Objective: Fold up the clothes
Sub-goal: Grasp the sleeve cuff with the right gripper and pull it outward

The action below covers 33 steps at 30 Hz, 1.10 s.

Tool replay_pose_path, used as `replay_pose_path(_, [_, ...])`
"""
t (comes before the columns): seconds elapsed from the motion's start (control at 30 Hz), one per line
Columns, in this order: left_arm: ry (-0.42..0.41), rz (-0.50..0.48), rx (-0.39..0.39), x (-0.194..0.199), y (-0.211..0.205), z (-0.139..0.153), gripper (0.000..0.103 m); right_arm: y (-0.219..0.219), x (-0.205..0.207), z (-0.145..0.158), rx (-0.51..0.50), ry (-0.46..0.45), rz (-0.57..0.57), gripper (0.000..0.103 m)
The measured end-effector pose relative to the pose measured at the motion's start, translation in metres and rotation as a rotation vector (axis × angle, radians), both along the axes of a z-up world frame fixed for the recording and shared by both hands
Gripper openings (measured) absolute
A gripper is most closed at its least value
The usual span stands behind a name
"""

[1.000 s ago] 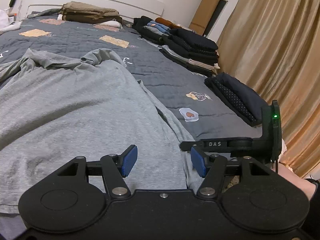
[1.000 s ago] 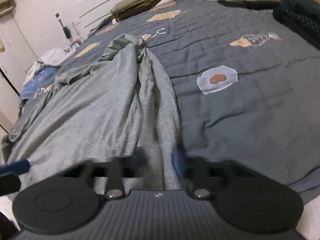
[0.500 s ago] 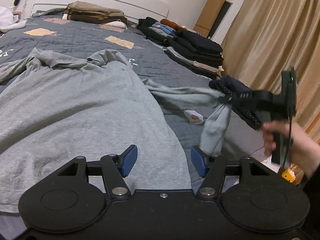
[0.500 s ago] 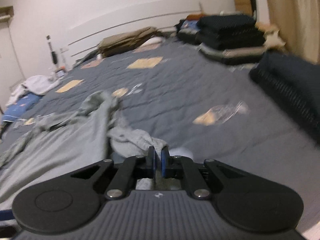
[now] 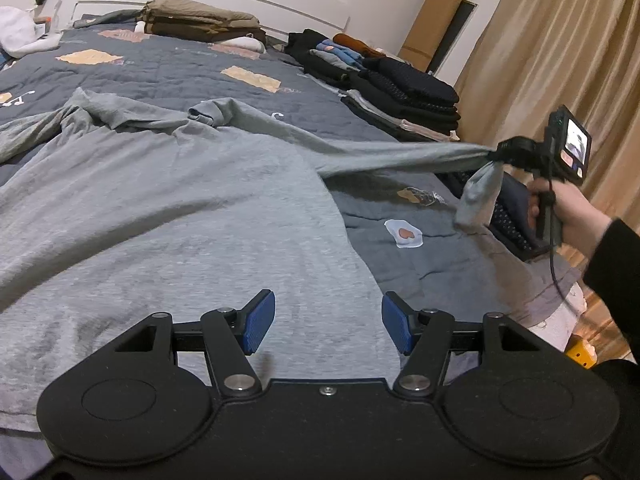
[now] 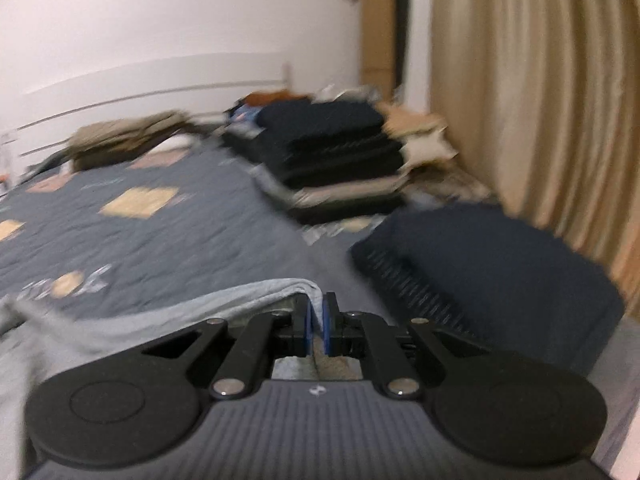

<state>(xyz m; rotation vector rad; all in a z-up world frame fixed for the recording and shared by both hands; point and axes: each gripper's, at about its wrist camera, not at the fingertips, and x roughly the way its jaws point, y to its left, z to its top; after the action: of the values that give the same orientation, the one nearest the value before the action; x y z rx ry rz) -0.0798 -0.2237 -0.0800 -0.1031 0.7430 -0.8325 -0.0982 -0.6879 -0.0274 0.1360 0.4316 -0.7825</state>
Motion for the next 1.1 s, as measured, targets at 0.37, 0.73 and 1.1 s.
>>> replay_pose_path(0.37, [0.000, 0.013, -0.009, 0.002, 0.004, 0.003, 0.059, 0.012, -0.004, -0.023, 0.149, 0.070, 0.069, 0.055])
replay_pose_path(0.73, [-0.029, 0.007, -0.044, -0.008, 0.011, 0.015, 0.059, 0.173, -0.078, -0.036, 0.520, 0.038, 0.514, 0.070])
replay_pose_path(1.1, [-0.049, 0.008, -0.056, -0.015, 0.021, 0.022, 0.059, 0.277, -0.116, -0.080, 0.547, 0.199, 0.642, 0.070])
